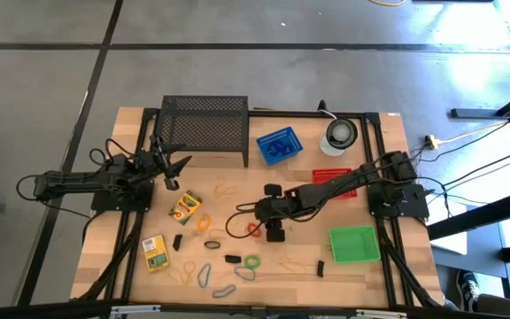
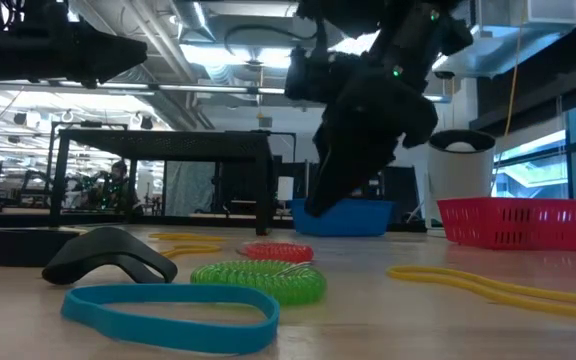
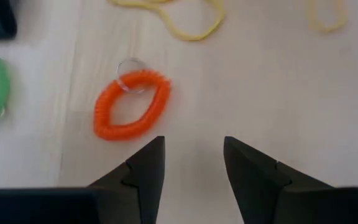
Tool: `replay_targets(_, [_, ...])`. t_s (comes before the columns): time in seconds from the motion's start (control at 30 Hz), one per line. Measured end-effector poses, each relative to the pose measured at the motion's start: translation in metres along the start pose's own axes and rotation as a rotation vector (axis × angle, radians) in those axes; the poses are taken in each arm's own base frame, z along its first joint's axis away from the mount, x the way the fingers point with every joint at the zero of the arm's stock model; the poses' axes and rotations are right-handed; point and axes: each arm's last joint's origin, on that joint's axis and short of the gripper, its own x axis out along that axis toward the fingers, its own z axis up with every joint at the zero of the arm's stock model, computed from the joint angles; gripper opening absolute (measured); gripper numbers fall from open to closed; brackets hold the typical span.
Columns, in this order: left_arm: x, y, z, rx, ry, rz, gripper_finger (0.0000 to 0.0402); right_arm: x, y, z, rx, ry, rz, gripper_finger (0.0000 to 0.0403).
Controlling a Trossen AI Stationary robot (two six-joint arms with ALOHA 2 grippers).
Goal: Pick & Place Office Desk Supplies
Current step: Put the orange wrist coil into the blue bin
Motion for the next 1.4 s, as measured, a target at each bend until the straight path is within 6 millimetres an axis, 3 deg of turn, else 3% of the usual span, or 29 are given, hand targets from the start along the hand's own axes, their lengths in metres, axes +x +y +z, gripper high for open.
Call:
replay_targets(0.37, [0.0, 0.0, 0.0, -0.023, 0.0, 0.0, 0.0194, 0.012, 0.011, 0.004, -0.009, -0.079, 0.04, 0.0165])
replay_targets(0.63, [0.0, 0.0, 0.0, -0.022, 0.0, 0.0, 0.0194, 0.039, 0.013, 0.0, -0.042, -0.101, 0.045, 0.0165])
replay_targets(0.83, [0.0, 0.0, 0.0, -0.022, 0.001, 0.0, 0.0194, 0.045, 0.011, -0.003, -0.141, -0.082, -0.096, 0.0158])
replay_targets(1.0, [0.0, 0.0, 0.0, -0.022, 0.002, 0.0, 0.0194, 0.045, 0.009, -0.005, -0.181, -0.053, -0.104, 0.0122])
replay_targets(1.27, [0.0, 0.0, 0.0, -0.022, 0.002, 0.0, 0.0194, 0.046, -0.001, -0.006, -0.119, -0.029, -0.036, 0.002])
replay_targets(1.4, [0.0, 0.0, 0.0, -0.022, 0.002, 0.0, 0.0194, 0.045, -0.002, -0.005, -0.08, -0.031, -0.005, 0.0011])
